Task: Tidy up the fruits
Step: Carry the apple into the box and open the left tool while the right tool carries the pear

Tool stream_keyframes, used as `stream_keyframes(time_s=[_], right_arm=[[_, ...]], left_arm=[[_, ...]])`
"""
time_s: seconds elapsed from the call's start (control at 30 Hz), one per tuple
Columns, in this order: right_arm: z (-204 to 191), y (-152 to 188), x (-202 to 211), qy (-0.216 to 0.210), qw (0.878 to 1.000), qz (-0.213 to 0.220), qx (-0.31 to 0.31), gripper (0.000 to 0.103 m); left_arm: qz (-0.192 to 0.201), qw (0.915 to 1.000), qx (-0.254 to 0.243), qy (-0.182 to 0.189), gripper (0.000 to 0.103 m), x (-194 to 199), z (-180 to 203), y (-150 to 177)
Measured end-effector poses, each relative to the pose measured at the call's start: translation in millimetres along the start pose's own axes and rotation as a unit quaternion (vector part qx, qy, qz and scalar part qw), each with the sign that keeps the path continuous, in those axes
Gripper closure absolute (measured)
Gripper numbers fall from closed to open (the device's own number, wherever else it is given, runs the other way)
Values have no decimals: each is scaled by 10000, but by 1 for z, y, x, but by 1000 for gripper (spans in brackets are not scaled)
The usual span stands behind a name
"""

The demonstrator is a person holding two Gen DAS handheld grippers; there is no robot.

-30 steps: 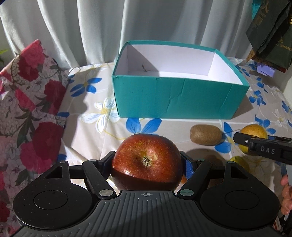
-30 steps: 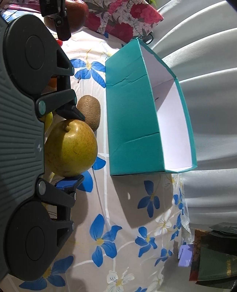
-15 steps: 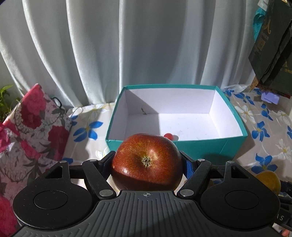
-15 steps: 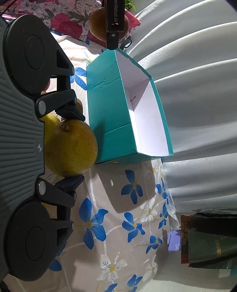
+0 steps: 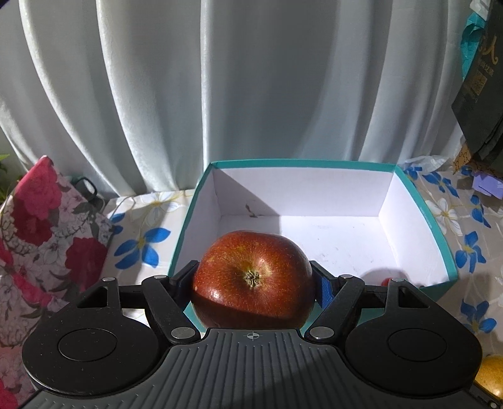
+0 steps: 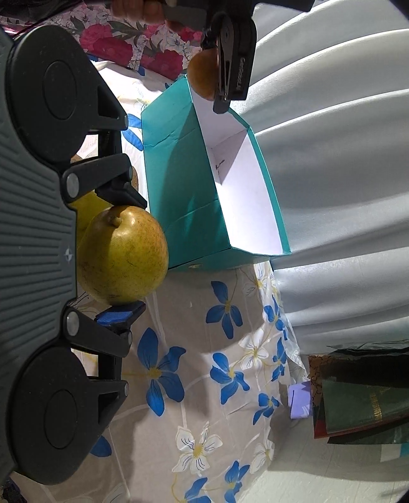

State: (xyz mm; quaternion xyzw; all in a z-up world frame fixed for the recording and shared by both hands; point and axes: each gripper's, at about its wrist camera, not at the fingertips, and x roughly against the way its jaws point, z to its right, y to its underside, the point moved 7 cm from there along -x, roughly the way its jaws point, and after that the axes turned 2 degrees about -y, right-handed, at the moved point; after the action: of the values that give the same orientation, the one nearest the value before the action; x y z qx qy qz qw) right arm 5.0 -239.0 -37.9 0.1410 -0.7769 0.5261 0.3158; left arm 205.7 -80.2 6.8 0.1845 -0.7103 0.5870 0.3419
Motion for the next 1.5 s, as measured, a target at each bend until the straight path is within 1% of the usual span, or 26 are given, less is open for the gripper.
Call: stream_keyframes(time_s=[0.27,0.33,0.43,0.63,0.9,1.07,1.2,1.43,1.5], right_arm=[[0,0,-2,4,10000,32,-57,40],[-1,-2,-2,-12,10000,63,-56,40],[-2,-3,-4,13,9999,94,-59,40],[-2,-5,-9,30,9999,106,-109,40],[-1,-8,-14,86,9998,110,-163,40],[-1,-9,-15,85,9998,112,-152,40],[0,-11,-15,83,9998,130,-144,40],[2,-14,-14,76,9996,191,-169,40],[2,-16,-13,74,9996,226,-162,40]], left_arm=[[-71,9999,19,-75,25,-38,2,-6],[-156,9998,38,-121,25,-48,1,-6],[-287,9996,59,-57,25,-61,1,-4],[-510,9987,73,-60,25,-83,0,4],[-522,9986,40,3,25,-87,2,5],[-630,9980,6,-20,25,-96,5,8],[-818,9966,25,-46,25,-103,5,14],[-827,9965,-64,-112,25,-105,7,15],[-738,9972,-49,-116,25,-102,7,14]])
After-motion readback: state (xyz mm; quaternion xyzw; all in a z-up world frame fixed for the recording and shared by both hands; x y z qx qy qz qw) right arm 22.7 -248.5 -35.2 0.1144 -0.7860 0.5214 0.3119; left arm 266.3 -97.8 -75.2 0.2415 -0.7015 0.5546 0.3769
